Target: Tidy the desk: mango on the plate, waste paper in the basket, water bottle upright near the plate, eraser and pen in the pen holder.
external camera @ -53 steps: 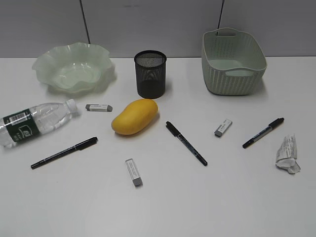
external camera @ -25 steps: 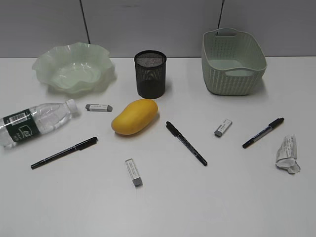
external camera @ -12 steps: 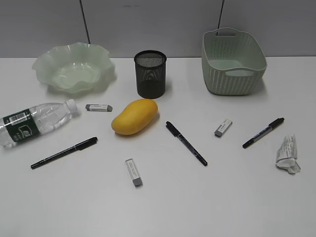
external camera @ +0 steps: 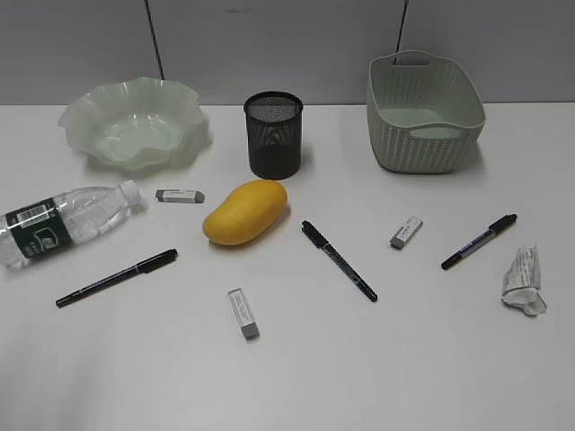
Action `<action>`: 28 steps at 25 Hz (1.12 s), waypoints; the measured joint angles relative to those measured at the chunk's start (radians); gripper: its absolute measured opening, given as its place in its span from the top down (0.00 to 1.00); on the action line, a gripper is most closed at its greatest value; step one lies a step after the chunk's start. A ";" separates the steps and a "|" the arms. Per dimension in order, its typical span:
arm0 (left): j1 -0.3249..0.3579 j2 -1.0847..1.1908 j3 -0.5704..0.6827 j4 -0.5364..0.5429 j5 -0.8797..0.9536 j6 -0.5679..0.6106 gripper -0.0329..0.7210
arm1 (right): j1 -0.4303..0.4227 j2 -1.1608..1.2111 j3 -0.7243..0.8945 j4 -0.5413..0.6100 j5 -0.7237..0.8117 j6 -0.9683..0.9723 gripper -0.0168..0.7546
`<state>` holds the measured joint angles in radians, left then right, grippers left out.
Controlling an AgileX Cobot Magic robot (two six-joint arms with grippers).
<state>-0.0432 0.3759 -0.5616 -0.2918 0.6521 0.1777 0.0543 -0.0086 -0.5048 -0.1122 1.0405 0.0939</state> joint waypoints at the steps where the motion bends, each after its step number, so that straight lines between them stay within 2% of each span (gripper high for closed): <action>1: 0.000 0.048 -0.006 -0.042 -0.010 0.046 0.25 | 0.000 0.000 0.000 0.000 0.000 0.000 0.27; 5: -0.008 0.235 -0.065 -0.151 -0.014 0.149 0.24 | 0.000 0.000 0.000 0.000 0.000 0.000 0.27; 9: -0.061 0.427 -0.159 -0.174 0.007 0.186 0.24 | 0.000 0.000 0.000 0.000 0.000 0.000 0.27; 19: -0.316 0.862 -0.396 -0.135 0.031 0.198 0.24 | 0.000 0.000 0.000 0.000 0.000 0.000 0.27; 24: -0.385 1.078 -0.536 -0.083 0.080 0.198 0.24 | 0.000 0.000 0.000 0.000 0.000 0.000 0.27; 28: -0.406 1.246 -0.658 -0.059 0.155 0.198 0.14 | 0.000 0.000 0.000 0.000 0.000 0.000 0.27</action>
<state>-0.4492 1.6214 -1.2194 -0.3507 0.8067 0.3753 0.0543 -0.0086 -0.5048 -0.1117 1.0405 0.0939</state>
